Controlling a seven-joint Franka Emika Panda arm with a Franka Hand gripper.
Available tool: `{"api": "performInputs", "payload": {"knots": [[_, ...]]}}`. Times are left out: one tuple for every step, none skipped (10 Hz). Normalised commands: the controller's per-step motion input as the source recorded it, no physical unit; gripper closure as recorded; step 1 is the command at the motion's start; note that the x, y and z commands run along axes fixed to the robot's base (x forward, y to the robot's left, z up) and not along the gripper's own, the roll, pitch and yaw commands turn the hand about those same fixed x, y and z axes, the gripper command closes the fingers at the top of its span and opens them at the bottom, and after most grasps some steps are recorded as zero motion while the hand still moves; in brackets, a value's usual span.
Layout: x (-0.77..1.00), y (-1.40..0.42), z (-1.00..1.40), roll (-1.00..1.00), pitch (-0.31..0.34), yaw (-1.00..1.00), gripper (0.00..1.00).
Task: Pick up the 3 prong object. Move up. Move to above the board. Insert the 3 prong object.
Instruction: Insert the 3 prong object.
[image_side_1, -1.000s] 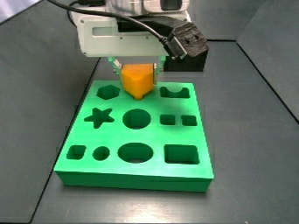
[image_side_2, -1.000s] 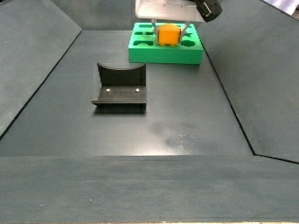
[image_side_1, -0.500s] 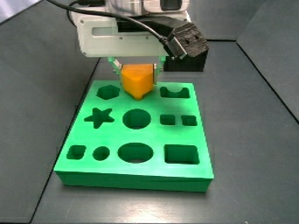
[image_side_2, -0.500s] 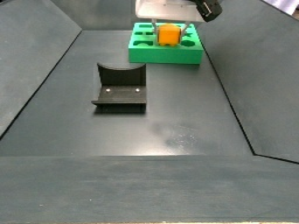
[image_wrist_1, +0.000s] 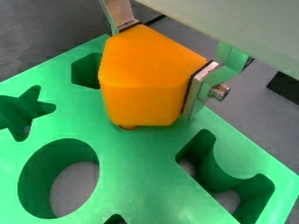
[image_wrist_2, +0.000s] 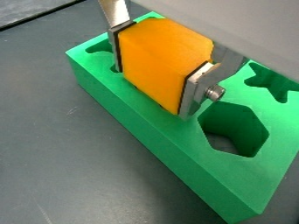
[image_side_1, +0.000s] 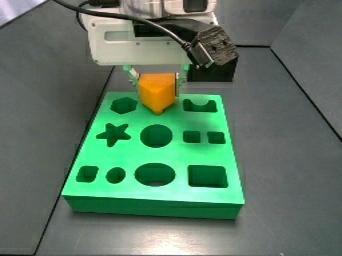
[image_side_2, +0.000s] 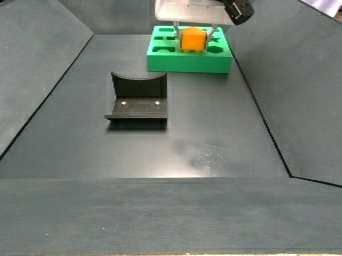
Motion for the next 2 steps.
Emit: {"api": "performInputs", "payload": {"knots": [[0.00,0.00,0.00,0.01,0.000,0.00,1.00],[0.00,0.00,0.00,0.01,0.000,0.00,1.00]]}}
